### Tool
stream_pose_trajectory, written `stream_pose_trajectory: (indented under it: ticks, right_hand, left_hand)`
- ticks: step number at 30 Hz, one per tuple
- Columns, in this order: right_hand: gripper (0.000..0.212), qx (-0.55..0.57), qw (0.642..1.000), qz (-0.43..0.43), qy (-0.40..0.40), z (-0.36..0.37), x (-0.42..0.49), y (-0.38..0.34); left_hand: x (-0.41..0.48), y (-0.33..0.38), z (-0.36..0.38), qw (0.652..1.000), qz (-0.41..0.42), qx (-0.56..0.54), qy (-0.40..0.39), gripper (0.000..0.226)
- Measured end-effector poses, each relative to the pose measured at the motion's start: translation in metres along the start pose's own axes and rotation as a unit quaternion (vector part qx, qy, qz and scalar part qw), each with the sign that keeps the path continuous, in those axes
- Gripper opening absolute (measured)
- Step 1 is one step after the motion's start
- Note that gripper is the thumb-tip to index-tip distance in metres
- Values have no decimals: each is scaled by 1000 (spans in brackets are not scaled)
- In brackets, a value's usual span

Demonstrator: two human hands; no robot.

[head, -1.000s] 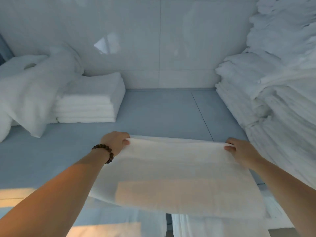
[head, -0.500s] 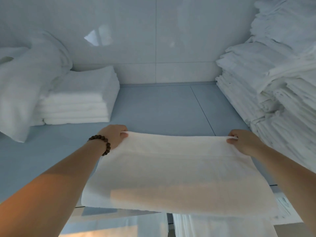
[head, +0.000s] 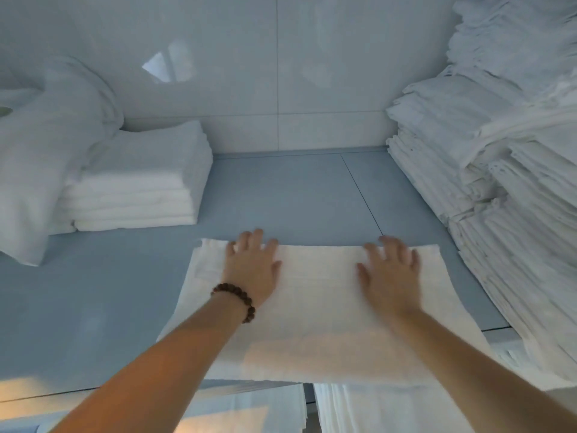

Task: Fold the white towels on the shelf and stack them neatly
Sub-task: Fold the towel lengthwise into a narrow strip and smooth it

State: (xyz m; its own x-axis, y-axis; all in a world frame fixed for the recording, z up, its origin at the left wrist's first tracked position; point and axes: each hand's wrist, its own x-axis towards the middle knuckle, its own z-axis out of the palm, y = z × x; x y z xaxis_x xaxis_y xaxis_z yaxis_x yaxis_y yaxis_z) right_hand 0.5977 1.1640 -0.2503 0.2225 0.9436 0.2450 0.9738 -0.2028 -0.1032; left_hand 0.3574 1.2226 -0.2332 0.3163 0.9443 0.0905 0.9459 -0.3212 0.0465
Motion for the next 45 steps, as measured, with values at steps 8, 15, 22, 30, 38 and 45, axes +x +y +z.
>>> stream_pose_trajectory:
  ticks: [8, 15, 22, 30, 38, 45]
  right_hand:
    - [68, -16, 979, -29, -201, 16, -20, -45]
    - [59, -28, 971, -56, -231, 20, 35, -41]
    - [60, -7, 971, -112, -209, 22, 20, -58]
    - [59, -12, 972, -50, -228, 11, 13, -55]
    - [55, -4, 957, -186, -224, 14, -46, -124]
    - [55, -6, 947, -183, -264, 8, -47, -130]
  left_hand:
    - [-18, 37, 32, 993, -7, -19, -116, 63]
    - [24, 35, 26, 991, -33, -20, -126, 63]
    - [-1, -22, 23, 977, -137, -31, -158, 69]
    - [-57, -30, 6, 971, -120, 10, -208, 74]
    - [-109, 4, 18, 981, -134, -21, -140, 66]
    - [-123, 13, 10, 970, -188, -73, -138, 72]
